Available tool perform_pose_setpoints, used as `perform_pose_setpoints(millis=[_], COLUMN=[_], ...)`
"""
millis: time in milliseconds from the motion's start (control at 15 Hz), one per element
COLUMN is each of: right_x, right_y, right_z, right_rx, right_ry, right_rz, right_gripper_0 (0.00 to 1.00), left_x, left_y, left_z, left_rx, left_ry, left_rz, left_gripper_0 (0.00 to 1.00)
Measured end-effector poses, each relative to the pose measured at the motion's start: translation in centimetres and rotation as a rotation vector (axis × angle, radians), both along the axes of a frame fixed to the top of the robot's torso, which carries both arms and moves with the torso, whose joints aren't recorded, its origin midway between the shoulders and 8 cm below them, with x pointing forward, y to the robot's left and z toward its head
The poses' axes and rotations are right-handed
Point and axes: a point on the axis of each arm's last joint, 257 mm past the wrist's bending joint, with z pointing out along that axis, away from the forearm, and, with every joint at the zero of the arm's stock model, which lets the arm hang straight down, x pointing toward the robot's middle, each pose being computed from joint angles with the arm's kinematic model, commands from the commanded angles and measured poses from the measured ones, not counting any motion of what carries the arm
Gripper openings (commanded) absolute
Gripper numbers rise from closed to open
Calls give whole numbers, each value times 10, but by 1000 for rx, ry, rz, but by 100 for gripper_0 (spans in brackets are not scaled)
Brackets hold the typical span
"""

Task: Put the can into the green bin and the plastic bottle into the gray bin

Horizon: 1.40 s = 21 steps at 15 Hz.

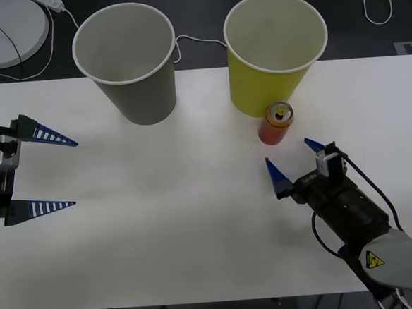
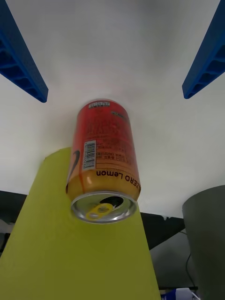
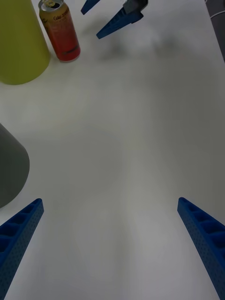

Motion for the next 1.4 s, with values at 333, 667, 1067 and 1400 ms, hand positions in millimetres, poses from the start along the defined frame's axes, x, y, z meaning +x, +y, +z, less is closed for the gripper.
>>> perform_pose_setpoints(millis=[333, 667, 1067, 1400], right_x=[25, 46, 62, 76], right_y=[14, 28, 32, 29], right_z=[0, 1, 6, 9], right_rx=[-1, 1, 3, -11], right_ry=[-30, -52, -65, -79], right_rz=[-12, -24, -42, -61], right_gripper_0=[100, 100, 100, 100], left_x=[0, 0, 0, 0], left_y=[0, 0, 0, 0], left_z=[0, 0, 0, 0], left_rx=[0, 0, 0, 0], left_ry=[0, 0, 0, 0], left_rz=[0, 0, 0, 0], left_gripper_0=[100, 100, 100, 100])
